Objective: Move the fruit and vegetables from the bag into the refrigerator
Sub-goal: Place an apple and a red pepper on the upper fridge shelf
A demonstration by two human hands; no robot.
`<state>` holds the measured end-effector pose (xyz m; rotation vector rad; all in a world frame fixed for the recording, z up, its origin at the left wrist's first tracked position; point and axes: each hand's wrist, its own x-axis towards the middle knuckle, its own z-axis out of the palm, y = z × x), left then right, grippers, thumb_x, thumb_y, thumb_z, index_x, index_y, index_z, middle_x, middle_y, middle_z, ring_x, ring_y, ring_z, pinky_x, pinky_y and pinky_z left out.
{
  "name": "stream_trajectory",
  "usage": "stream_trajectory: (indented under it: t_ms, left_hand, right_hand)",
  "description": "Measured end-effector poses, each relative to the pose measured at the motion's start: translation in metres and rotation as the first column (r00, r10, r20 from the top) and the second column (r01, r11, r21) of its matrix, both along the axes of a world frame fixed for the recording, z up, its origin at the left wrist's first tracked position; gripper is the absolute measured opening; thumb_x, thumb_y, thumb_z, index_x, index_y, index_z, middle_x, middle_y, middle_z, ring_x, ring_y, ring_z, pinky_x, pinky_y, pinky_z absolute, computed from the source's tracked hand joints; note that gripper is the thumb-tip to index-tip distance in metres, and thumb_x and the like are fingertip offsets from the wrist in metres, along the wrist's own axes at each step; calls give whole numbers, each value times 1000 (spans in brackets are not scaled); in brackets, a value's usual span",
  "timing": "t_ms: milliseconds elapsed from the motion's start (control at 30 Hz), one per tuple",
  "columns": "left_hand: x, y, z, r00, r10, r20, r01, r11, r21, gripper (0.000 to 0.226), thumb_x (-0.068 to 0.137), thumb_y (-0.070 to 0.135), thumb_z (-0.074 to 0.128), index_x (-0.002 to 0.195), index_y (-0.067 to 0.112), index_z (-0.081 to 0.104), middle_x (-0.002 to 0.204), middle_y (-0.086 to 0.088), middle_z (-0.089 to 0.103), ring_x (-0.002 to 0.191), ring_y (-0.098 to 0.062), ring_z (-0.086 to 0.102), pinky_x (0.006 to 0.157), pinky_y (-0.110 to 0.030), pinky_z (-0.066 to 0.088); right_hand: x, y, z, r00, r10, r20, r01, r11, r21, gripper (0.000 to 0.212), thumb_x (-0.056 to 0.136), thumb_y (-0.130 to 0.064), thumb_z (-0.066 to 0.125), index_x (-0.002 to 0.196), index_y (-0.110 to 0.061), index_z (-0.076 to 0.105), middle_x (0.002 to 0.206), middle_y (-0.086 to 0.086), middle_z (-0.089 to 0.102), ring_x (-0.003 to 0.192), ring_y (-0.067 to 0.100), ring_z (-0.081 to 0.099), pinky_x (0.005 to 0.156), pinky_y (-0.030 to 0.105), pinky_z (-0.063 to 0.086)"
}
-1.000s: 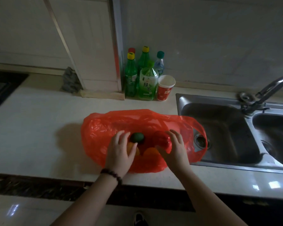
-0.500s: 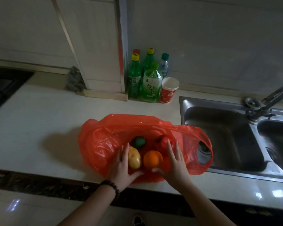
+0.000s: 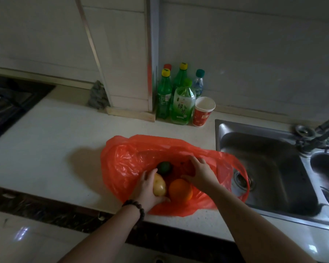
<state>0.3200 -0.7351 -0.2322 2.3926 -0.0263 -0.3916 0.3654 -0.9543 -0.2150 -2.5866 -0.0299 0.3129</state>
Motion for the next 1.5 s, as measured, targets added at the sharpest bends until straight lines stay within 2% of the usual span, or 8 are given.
stream_trajectory:
  t_ms: [167, 300, 567, 833, 933, 1067, 1300, 1500]
  left_hand:
    - [10, 8, 34, 985, 105, 141, -92, 991, -93, 103, 58, 52, 82, 142, 34, 27, 143, -5, 30, 128, -24, 38, 102, -34, 36]
    - [16, 14, 77, 943, 145, 299, -82, 974, -212, 96, 59, 48, 83, 139, 30, 34, 136, 2, 37, 121, -9, 37, 97, -21, 31]
    - [-5, 104, 139, 779, 370, 507, -296, 929, -222, 98, 54, 65, 76, 136, 27, 38, 129, 6, 41, 115, -5, 42, 94, -18, 34]
    - [-86, 268, 179, 550, 676, 490, -679, 704, -208, 99, 58, 49, 83, 139, 33, 28, 140, 5, 29, 121, -13, 40, 99, -31, 42]
    - [-122, 337, 185, 448, 732, 513, -754, 618, -224, 98, 59, 53, 80, 139, 36, 26, 141, 6, 28, 118, -12, 41, 95, -27, 39]
    - [-172, 434, 196, 294, 785, 546, -830, 493, -262, 95, 61, 52, 79, 138, 30, 30, 141, 1, 33, 120, -18, 43, 97, -32, 41]
    - [-235, 589, 224, 143, 777, 612, -909, 348, -229, 92, 64, 49, 80, 138, 29, 28, 141, 0, 28, 119, -21, 42, 89, -28, 40]
    - [-258, 691, 239, 65, 786, 615, -942, 252, -222, 96, 62, 50, 80, 140, 27, 28, 142, -1, 28, 121, -23, 42, 94, -35, 43]
  right_hand:
    - [-6, 6, 24, 980, -28, 196, -6, 985, 171, 76, 74, -37, 74, 139, -30, 35, 135, 0, 42, 118, 21, 46, 91, 34, 49]
    - [-2, 33, 68, 925, -113, 362, -35, 924, 380, 70, 73, -29, 78, 134, -27, 43, 125, -5, 45, 110, 5, 43, 89, 21, 39]
    - [26, 143, 128, 913, 43, 405, -257, 832, 492, 66, 78, -30, 74, 134, -29, 40, 130, -3, 41, 109, 13, 48, 86, 20, 38]
    - [0, 339, 157, 794, 432, 427, -606, 611, 509, 67, 78, -31, 74, 134, -35, 36, 127, -8, 36, 107, 9, 45, 82, 10, 40]
    - [-22, 422, 165, 732, 521, 439, -681, 541, 494, 69, 77, -33, 74, 133, -37, 36, 127, -8, 38, 105, 7, 45, 75, 3, 38]
    - [-53, 537, 180, 668, 582, 464, -739, 447, 504, 67, 74, -27, 78, 130, -32, 41, 125, -5, 41, 94, -3, 48, 69, -4, 36]
    - [-105, 719, 212, 546, 647, 532, -821, 288, 493, 66, 71, -29, 79, 127, -31, 42, 123, -7, 41, 103, 6, 48, 74, 2, 38]
    - [-121, 831, 227, 554, 647, 524, -803, 250, 541, 67, 72, -30, 78, 127, -31, 41, 122, -8, 42, 104, 8, 49, 81, 18, 44]
